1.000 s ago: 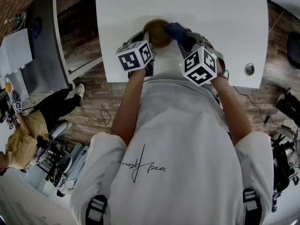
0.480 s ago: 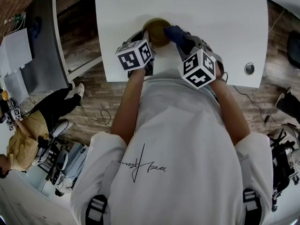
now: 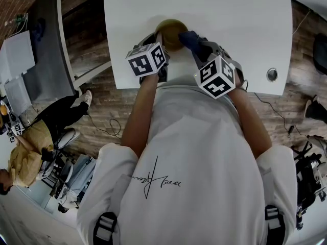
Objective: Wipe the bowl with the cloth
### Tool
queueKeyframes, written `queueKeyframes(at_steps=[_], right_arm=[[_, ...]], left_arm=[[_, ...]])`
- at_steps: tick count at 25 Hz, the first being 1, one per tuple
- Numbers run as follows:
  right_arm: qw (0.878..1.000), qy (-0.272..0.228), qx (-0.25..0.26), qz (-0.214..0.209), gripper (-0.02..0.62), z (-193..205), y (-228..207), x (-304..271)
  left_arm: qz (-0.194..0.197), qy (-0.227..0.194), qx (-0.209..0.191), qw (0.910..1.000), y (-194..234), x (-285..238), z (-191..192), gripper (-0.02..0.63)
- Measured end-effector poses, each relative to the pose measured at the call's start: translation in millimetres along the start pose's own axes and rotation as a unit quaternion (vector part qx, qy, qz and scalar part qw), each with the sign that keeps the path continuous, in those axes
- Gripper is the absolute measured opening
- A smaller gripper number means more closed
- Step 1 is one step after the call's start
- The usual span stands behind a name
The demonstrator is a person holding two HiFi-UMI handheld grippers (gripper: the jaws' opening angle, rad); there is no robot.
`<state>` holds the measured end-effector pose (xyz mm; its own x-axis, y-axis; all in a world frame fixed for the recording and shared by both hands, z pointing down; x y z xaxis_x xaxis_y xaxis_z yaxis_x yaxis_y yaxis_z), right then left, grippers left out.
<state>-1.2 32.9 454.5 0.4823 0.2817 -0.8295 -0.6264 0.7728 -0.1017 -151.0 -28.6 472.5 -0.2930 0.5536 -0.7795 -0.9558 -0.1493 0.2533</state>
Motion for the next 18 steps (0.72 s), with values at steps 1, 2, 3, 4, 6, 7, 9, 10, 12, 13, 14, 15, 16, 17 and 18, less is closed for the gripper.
queueKeyframes(at_steps=[1,2,3,4,6,7,9,10,12,13,14,15,16,17,18], right_arm=[[1.0,0.001,0.0,-0.002,0.055,0,1,-1],[1.0,0.002,-0.001,-0.004,0.055,0,2,-1],[1.0,0.003,0.0,-0.005,0.055,1,4,-1],[1.0,0.003,0.0,-0.007,0.055,1,5,-1],[1.0,0.004,0.001,-0.008,0.055,2,8,-1],[1.0,0.004,0.0,-0.009,0.055,3,8,0],[1.0,0.003,-0.003,-0.011,0.055,2,8,1],[1.0,0.003,-0.003,-0.012,0.055,2,8,1],[1.0,0.003,-0.003,-0.014,0.055,2,9,1],[1.0,0.004,-0.003,-0.016,0.055,2,10,1],[1.0,0.005,-0.002,-0.017,0.055,2,11,1],[1.0,0.005,-0.002,-0.018,0.055,2,12,0],[1.0,0.006,-0.002,-0.019,0.055,2,12,-1],[1.0,0.006,-0.003,-0.019,0.055,1,12,-1],[1.0,0.006,-0.003,-0.02,0.055,0,13,-2]], left_arm=[[0.0,0.0,0.001,1.0,1,0,0,0.008],[-0.001,0.0,0.001,1.0,1,-1,-1,0.008],[-0.002,0.0,0.001,1.0,1,0,-1,0.008],[-0.003,0.001,0.002,1.0,2,0,-1,0.008],[-0.004,0.002,0.002,1.0,1,1,0,0.008],[-0.004,0.002,0.002,1.0,1,1,1,0.008],[-0.002,0.002,0.003,1.0,0,2,1,0.008],[-0.002,0.002,0.003,1.0,0,2,1,0.008],[-0.002,0.002,0.004,1.0,0,1,1,0.008],[-0.002,0.002,0.004,1.0,0,1,2,0.008],[-0.002,0.002,0.004,1.0,1,1,2,0.008],[-0.003,0.002,0.004,1.0,1,1,1,0.008],[-0.004,0.001,0.004,1.0,2,1,1,0.008],[-0.004,0.001,0.004,1.0,2,1,0,0.008],[-0.005,0.001,0.004,1.0,3,0,-1,0.008]])
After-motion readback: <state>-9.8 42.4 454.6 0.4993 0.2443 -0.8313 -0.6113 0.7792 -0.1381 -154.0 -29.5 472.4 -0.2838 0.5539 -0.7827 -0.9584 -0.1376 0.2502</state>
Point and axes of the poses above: the fingertips, and each gripper's own axes: x backward along the fingers, y to its left, z out of its underside, the point moved 4 cm from there along x, backward along the fingers, and after that the axes turned 4 degrees about -x, right-handed, at the moved point
